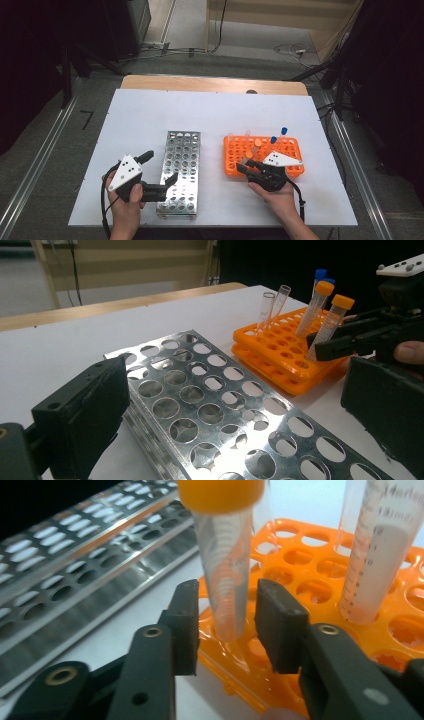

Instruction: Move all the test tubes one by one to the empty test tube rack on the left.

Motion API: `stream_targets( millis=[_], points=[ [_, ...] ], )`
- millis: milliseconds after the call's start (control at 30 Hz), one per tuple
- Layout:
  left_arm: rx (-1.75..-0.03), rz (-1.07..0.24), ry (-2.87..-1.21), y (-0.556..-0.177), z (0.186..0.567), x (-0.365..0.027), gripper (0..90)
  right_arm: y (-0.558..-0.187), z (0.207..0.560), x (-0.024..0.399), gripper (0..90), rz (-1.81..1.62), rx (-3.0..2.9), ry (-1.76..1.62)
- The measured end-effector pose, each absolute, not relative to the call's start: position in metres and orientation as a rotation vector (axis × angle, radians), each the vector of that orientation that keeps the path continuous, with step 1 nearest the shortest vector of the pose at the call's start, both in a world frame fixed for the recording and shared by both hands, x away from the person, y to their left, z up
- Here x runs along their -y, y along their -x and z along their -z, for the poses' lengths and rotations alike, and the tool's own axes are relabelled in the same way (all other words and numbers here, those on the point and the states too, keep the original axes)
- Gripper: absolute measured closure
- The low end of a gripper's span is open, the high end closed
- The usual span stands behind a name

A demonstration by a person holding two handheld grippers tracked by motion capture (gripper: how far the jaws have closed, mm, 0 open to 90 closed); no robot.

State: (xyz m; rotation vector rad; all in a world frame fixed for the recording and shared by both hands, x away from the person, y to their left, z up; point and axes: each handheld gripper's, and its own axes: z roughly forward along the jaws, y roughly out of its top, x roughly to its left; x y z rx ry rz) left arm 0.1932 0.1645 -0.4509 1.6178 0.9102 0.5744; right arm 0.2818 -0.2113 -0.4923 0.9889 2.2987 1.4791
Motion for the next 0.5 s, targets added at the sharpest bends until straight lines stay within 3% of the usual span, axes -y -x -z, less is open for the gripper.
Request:
stream_targets(
  millis=[133, 500],
  points=[
    [-0.907, -0.573, -1.621, -0.193, 0.45, -0.163, 0.1, -0.281, 0.494, 0.211, 71.9, -1.478, -2.286, -0.966],
    [-0.908, -0.59, -1.644, -0.191, 0.443, -0.153, 0.2, -0.275, 0.474, 0.22, 72.9, -1.541, -2.221, -0.91]
  ],
)
